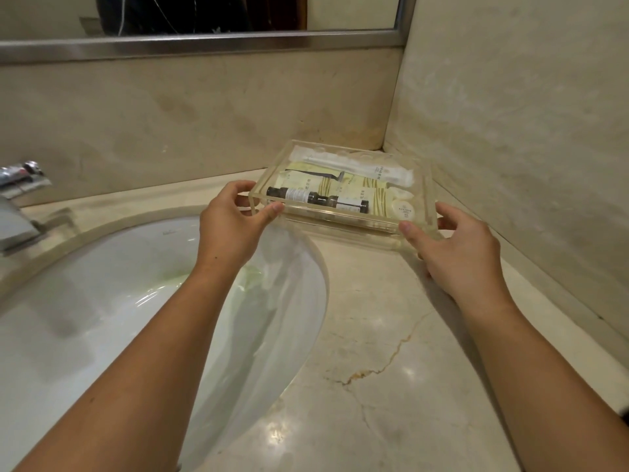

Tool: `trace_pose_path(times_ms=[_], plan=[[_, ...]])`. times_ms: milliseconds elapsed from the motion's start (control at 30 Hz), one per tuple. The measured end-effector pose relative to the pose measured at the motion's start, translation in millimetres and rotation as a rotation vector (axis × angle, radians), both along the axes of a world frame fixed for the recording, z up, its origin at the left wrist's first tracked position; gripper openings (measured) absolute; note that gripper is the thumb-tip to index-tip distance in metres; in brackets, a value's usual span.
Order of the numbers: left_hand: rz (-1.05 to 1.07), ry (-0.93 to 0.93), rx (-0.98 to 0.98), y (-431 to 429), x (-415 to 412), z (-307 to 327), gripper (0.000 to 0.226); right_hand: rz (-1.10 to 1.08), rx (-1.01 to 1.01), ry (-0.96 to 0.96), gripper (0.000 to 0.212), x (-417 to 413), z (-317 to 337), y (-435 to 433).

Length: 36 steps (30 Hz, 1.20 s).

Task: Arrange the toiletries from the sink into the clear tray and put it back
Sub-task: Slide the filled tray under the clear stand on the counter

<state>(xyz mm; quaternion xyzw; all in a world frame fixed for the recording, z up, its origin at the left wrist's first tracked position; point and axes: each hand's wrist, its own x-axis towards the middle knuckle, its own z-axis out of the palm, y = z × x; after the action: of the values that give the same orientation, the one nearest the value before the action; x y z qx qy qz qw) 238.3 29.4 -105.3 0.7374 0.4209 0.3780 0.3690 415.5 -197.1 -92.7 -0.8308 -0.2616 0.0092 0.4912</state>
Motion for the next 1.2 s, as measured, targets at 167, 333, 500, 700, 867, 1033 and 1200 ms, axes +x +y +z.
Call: trace_pose_path(times_ms=[167,333,500,700,867,1033,1200], plan=[[0.041,0.035,0.031,-8.9,0.9,1.0,0.049,0.009,0.012,0.016,0.045,13.6,-0.9,9.5],[0.058,0.065,0.051,-18.9,-2.4,-0.3,0.043,-0.091,0.018,0.111,0.073,21.2,-2.6,17.5],[0.059,0.075,0.088,-25.9,-7.8,-3.4,0.038,0.007,0.178,0.317,0.086,-15.1,-0.4,13.6],[0.046,0.025,0.055,-26.6,-10.0,-5.0,0.022,0.157,0.055,0.373,0.105,-45.0,2.1,41.9],[0.013,-0.003,0.057,-32.7,-2.8,-4.7,0.019,0.154,-0.019,0.379,0.101,-23.3,6.8,47.6],[-0.007,-0.025,0.035,-32.3,6.0,-2.7,0.017,0.153,-0.090,0.332,0.116,-4.9,12.4,61.1],[-0.013,-0.045,0.023,-26.6,15.9,-0.5,0.011,0.182,-0.070,0.333,0.114,10.8,10.2,69.8]])
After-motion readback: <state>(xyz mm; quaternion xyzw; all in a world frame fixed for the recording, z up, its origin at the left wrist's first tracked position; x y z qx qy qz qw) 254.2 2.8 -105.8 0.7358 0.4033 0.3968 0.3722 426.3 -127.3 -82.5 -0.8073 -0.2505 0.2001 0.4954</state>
